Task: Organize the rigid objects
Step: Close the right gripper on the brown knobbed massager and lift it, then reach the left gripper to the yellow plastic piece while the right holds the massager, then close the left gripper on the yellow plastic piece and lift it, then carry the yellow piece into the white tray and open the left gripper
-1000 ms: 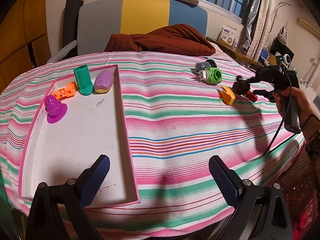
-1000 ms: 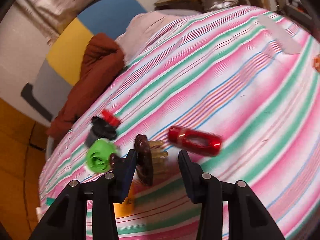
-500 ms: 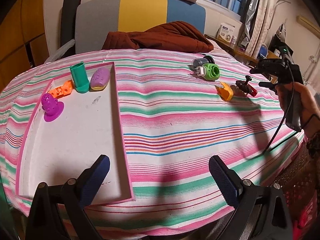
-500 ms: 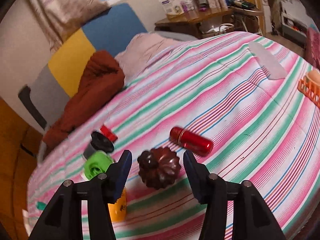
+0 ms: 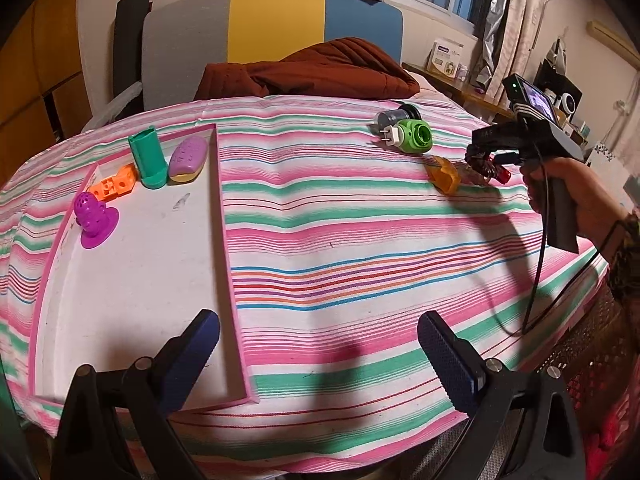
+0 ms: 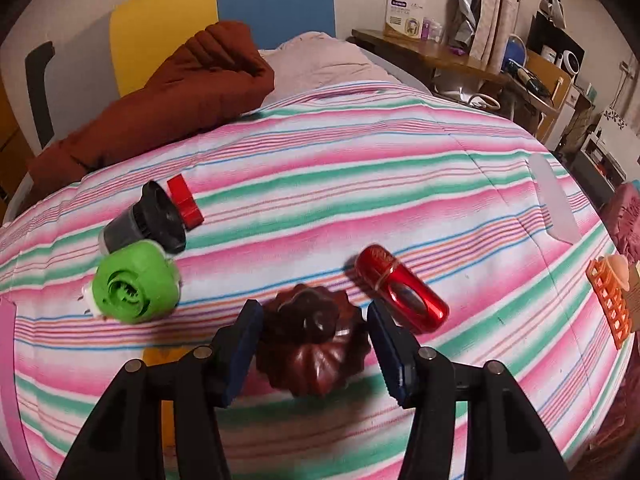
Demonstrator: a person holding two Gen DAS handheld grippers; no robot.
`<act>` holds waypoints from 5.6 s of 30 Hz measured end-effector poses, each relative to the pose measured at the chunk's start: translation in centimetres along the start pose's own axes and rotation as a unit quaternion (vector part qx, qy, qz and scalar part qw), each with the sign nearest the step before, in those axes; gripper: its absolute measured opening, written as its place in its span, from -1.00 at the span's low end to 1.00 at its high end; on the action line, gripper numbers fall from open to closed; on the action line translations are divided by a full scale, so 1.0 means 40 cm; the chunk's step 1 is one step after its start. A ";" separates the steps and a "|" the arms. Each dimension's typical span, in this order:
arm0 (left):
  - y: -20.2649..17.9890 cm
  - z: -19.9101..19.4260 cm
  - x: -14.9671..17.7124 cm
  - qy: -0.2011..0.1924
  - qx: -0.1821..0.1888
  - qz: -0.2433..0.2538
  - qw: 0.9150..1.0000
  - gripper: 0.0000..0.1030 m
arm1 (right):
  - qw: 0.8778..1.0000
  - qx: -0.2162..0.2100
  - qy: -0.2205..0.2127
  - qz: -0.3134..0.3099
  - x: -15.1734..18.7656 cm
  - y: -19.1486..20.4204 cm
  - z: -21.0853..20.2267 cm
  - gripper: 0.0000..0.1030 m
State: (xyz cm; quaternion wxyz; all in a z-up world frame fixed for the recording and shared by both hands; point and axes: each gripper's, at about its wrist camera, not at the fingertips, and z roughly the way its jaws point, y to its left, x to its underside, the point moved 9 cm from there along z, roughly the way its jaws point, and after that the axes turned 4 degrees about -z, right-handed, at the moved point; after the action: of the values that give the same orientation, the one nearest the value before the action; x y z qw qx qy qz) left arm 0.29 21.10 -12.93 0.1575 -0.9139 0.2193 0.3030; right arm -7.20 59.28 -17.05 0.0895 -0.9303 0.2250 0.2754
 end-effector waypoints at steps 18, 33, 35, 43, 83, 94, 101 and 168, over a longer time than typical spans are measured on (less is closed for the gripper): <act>-0.065 0.016 -0.058 -0.016 0.009 0.022 1.000 0.95 | 0.997 -0.037 0.072 0.018 0.042 0.008 0.046 0.34; -0.200 0.140 -0.160 -0.018 0.008 0.060 0.998 0.97 | 0.990 -0.067 0.093 0.079 0.092 -0.009 0.014 0.29; -0.236 0.187 -0.189 -0.014 0.000 0.072 0.997 0.97 | 0.990 -0.061 0.095 0.081 0.094 -0.013 0.014 0.29; -0.359 0.333 -0.273 -0.009 -0.009 0.131 0.991 0.97 | 0.989 -0.064 0.096 0.090 0.095 0.000 0.015 0.29; -0.344 0.313 -0.179 -0.030 0.040 0.160 0.986 -0.37 | 0.994 -0.089 0.068 0.003 0.079 0.083 -0.005 0.28; -0.299 0.269 -0.138 -0.039 0.050 0.132 0.989 -0.37 | 0.990 -0.101 0.050 -0.080 0.100 0.158 -0.043 0.28; -0.271 0.228 -0.106 -0.048 0.054 0.129 0.989 -0.37 | 0.986 -0.121 0.047 -0.101 0.113 0.197 -0.062 0.28; 0.211 0.021 -0.231 -0.088 0.052 -0.164 0.981 -0.41 | 0.975 -0.146 0.050 -0.158 0.136 0.259 -0.050 0.21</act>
State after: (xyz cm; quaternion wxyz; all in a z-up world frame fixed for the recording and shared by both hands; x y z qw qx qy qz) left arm -10.96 17.05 -9.13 0.2713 -0.8977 0.0678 0.3405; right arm -7.05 47.53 -18.86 -0.0160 -0.9698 0.0367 0.2405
